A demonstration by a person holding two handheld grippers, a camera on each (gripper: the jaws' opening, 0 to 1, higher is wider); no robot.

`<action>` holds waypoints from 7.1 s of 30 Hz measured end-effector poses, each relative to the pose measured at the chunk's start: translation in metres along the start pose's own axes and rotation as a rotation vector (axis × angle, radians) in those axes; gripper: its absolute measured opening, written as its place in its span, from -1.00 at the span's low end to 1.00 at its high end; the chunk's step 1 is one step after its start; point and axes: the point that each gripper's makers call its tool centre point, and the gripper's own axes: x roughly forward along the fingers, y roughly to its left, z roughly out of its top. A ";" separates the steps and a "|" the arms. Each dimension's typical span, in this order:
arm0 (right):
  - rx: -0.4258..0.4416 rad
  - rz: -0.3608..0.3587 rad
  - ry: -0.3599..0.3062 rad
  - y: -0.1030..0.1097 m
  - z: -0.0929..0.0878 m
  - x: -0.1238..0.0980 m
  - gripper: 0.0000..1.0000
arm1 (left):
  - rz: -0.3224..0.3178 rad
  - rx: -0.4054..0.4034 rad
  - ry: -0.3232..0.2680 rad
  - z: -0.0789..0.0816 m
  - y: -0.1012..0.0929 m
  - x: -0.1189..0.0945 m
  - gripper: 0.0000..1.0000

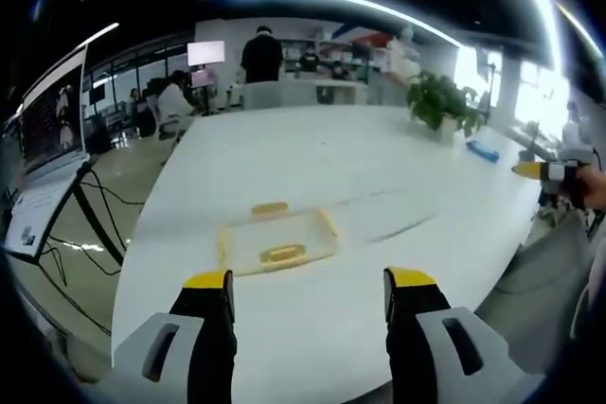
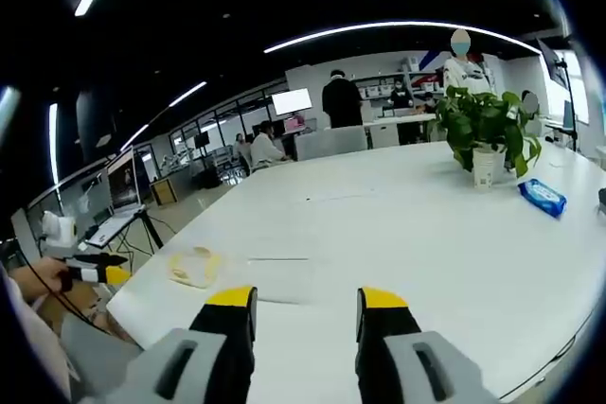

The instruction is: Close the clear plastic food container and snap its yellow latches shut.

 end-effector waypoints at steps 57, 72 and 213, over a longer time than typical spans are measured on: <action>-0.008 0.027 0.035 0.006 -0.011 0.005 -0.22 | 0.028 -0.017 0.024 -0.010 0.004 -0.004 0.19; -0.025 0.049 0.044 0.012 -0.008 0.010 -0.23 | 0.068 -0.021 0.017 -0.011 0.014 -0.010 0.17; -0.076 0.225 0.093 0.106 0.033 0.174 -0.30 | 0.060 -0.036 0.038 0.027 0.100 0.090 0.03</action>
